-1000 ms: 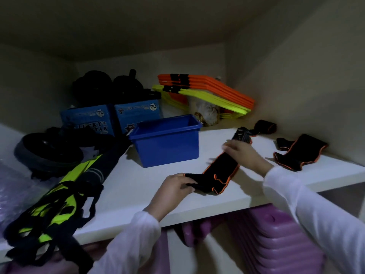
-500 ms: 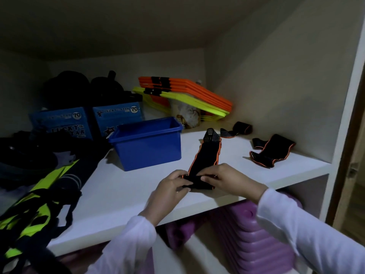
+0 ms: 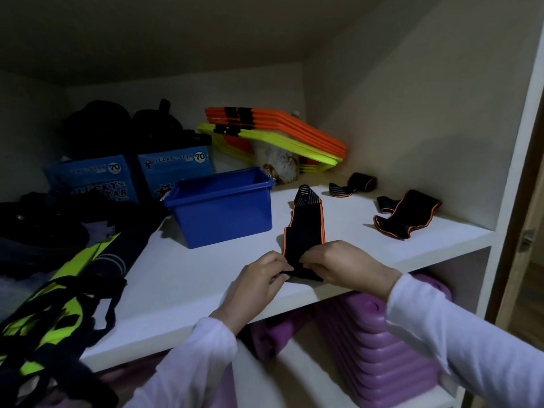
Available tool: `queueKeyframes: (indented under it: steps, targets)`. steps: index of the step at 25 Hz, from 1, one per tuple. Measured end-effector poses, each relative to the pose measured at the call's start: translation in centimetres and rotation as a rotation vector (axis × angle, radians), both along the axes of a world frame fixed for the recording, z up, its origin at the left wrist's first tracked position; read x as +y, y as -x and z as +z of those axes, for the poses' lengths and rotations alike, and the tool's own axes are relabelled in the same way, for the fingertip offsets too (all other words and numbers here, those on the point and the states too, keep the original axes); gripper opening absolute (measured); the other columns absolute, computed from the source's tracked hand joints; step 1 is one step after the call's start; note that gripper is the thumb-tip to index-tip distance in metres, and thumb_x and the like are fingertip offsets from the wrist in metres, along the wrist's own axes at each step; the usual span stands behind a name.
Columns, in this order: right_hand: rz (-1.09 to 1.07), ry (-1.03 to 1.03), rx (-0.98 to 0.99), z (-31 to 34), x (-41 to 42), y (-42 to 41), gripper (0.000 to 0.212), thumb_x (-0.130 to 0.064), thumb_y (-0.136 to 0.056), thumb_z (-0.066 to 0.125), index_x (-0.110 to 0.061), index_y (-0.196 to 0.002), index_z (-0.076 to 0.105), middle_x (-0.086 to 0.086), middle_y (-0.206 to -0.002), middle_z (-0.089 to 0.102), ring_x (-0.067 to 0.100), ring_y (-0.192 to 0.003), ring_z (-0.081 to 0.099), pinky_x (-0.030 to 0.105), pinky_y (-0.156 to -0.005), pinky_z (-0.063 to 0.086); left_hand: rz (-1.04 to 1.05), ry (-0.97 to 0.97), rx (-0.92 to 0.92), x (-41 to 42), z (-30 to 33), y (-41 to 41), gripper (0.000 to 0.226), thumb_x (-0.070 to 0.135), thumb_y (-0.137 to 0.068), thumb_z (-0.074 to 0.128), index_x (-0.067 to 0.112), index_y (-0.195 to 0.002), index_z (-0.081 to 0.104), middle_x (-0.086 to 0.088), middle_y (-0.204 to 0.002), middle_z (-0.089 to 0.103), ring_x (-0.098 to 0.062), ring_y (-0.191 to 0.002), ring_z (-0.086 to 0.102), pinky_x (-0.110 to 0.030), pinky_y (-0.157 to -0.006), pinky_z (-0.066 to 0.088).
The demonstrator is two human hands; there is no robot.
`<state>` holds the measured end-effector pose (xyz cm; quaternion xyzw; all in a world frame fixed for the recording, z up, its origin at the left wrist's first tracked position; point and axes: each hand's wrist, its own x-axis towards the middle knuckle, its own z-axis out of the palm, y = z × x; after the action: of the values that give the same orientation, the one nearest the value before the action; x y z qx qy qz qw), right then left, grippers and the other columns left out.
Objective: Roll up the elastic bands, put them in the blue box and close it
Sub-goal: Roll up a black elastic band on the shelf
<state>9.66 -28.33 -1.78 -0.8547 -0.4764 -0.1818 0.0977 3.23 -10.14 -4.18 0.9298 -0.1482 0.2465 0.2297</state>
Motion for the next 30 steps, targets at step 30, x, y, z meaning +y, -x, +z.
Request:
queueKeyframes:
  steps: [30]
  targets:
    - [-0.08, -0.36, 0.287, -2.2, -1.8, -0.4, 0.031, -0.035, -0.091, 0.052, -0.013, -0.111, 0.062, 0.007, -0.093, 0.071, 0.021, -0.081, 0.064, 0.027, -0.071, 0.043, -0.04, 0.416, 0.317, 0.2, 0.5, -1.6, 0.022, 0.049, -0.074, 0.061, 0.037, -0.092, 0.063, -0.004, -0.089, 0.073, -0.02, -0.092, 0.069, -0.049, -0.095, 0.049]
